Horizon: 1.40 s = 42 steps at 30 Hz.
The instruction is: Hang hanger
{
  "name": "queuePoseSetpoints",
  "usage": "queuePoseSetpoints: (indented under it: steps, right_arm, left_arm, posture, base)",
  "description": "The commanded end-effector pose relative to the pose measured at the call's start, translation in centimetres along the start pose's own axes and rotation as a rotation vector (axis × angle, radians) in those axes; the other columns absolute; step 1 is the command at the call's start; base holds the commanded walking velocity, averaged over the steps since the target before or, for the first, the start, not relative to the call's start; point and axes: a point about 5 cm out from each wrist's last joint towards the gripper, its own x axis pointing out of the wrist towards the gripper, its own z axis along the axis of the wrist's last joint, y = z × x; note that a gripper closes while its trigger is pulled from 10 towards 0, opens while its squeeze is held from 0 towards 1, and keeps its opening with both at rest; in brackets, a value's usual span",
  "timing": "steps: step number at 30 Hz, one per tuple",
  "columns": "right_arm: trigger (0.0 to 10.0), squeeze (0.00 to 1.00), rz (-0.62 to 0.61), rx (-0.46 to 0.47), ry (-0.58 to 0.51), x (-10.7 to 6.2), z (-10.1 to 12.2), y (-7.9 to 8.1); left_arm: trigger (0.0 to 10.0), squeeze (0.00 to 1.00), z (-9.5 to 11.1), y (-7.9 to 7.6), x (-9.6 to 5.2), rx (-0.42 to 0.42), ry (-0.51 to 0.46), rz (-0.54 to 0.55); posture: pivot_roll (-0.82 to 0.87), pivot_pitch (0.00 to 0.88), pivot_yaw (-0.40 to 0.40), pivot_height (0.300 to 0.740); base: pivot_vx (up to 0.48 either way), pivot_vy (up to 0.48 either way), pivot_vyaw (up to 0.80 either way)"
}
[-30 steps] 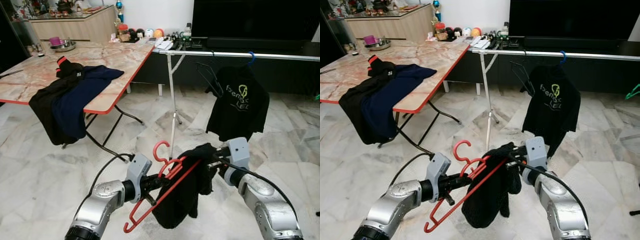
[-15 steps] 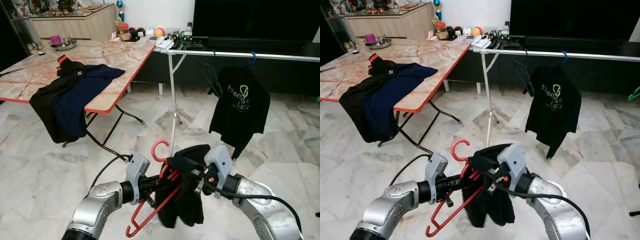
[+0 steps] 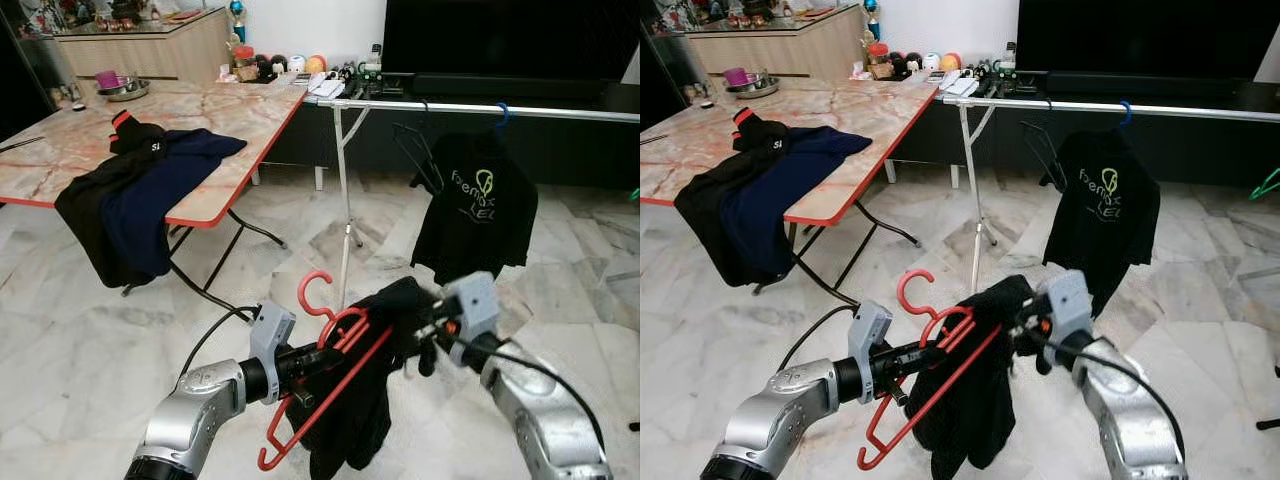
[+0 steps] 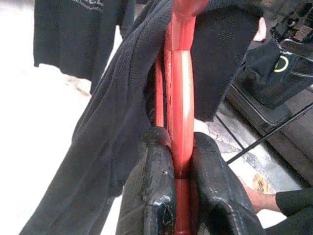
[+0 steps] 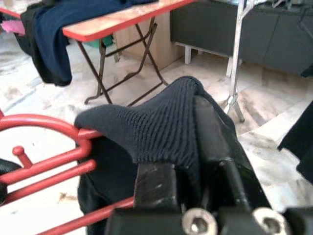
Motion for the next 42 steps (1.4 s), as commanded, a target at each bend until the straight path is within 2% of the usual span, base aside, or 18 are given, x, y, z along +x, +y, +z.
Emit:
queuePoseSetpoints:
  steps: [1, 3, 6, 7, 9, 10, 12, 18, 23, 27, 28, 29, 35, 42]
  right_arm:
    - [10.0, 0.00, 0.055, -0.010, -0.073, 0.3, 1.3, 0.9]
    - [10.0, 0.00, 0.176, -0.022, -0.124, 0.5, 2.1, 2.4]
    - [10.0, 0.00, 0.288, -0.035, -0.150, 0.3, 2.7, 3.7]
    - [10.0, 0.00, 0.288, -0.035, -0.150, 0.3, 2.7, 3.7]
    - [10.0, 0.00, 0.451, -0.051, -0.154, -0.6, 2.9, 5.2]
    - [10.0, 0.00, 0.451, -0.051, -0.154, -0.6, 2.9, 5.2]
    - [10.0, 0.00, 0.538, -0.055, -0.147, -1.3, 2.7, 6.0]
    - [10.0, 0.00, 0.515, -0.062, -0.115, -1.7, 2.0, 5.5]
    - [10.0, 0.00, 0.347, -0.070, -0.039, -1.2, 0.6, 3.7]
    - [10.0, 0.00, 0.375, -0.032, -0.045, -1.4, 0.6, 4.0]
    - [10.0, 0.45, 0.395, -0.021, -0.048, -1.5, 0.6, 4.3]
    - [10.0, 1.00, 0.398, -0.019, -0.049, -1.5, 0.6, 4.4]
    - [10.0, 1.00, 0.422, -0.012, -0.038, -2.0, 0.2, 5.2]
    - [10.0, 1.00, 0.422, 0.004, -0.026, -2.9, -0.2, 5.4]
  left_arm:
    - [10.0, 0.00, 0.5, -0.2, -0.2, 0.006, -0.009, -0.025]
    - [10.0, 0.00, 0.5, -0.3, -0.3, 0.004, -0.005, -0.031]
    - [10.0, 0.00, 0.5, -0.3, -0.2, 0.002, -0.007, -0.032]
    - [10.0, 0.00, 0.5, -0.3, -0.2, 0.002, -0.007, -0.032]
    - [10.0, 0.00, 0.7, -0.7, 0.0, -0.012, -0.021, -0.054]
    - [10.0, 0.00, 0.7, -0.7, 0.0, -0.012, -0.021, -0.054]
    - [10.0, 0.00, 0.8, -0.8, 0.1, -0.013, -0.022, -0.061]
    - [10.0, 0.00, 0.8, -0.8, 0.2, -0.016, -0.028, -0.053]
    - [10.0, 0.00, 0.9, -0.7, 0.1, -0.030, -0.047, -0.046]
    - [10.0, 0.00, 1.0, -0.7, 0.1, -0.033, -0.054, -0.041]
    - [10.0, 0.00, 1.0, -0.7, 0.1, -0.037, -0.061, -0.039]
    - [10.0, 0.00, 1.1, -0.7, 0.1, -0.038, -0.062, -0.039]
    - [10.0, 0.00, 1.5, -0.6, 0.4, -0.069, -0.116, -0.017]
    - [10.0, 0.00, 1.4, -0.4, 0.4, -0.078, -0.123, -0.002]
  posture:
    - [0.06, 0.062, 0.046, 0.740]
    - [0.06, 0.064, 0.046, 0.740]
    - [0.06, 0.067, 0.046, 0.740]
    - [0.06, 0.067, 0.046, 0.740]
    - [0.06, 0.070, 0.046, 0.740]
    - [0.06, 0.070, 0.046, 0.740]
    - [0.06, 0.072, 0.046, 0.740]
    - [0.05, 0.074, 0.048, 0.740]
    - [0.05, 0.076, 0.046, 0.740]
    - [0.05, 0.077, 0.046, 0.740]
    - [0.05, 0.077, 0.045, 0.740]
    - [0.05, 0.077, 0.045, 0.740]
    - [0.05, 0.077, 0.043, 0.740]
    - [0.04, 0.076, 0.041, 0.740]
  base:
    - [0.000, 0.000, 0.00]
    - [0.000, 0.000, 0.00]
    - [0.000, 0.000, 0.00]
    - [0.000, 0.000, 0.00]
    - [0.000, 0.000, 0.00]
    - [0.000, 0.000, 0.00]
    - [0.000, 0.000, 0.00]
    - [0.000, 0.000, 0.00]
    - [0.000, 0.000, 0.00]
    - [0.000, 0.000, 0.00]
    - [0.000, 0.000, 0.00]
    - [0.000, 0.000, 0.00]
    - [0.000, 0.000, 0.00]
    - [0.000, 0.000, 0.00]
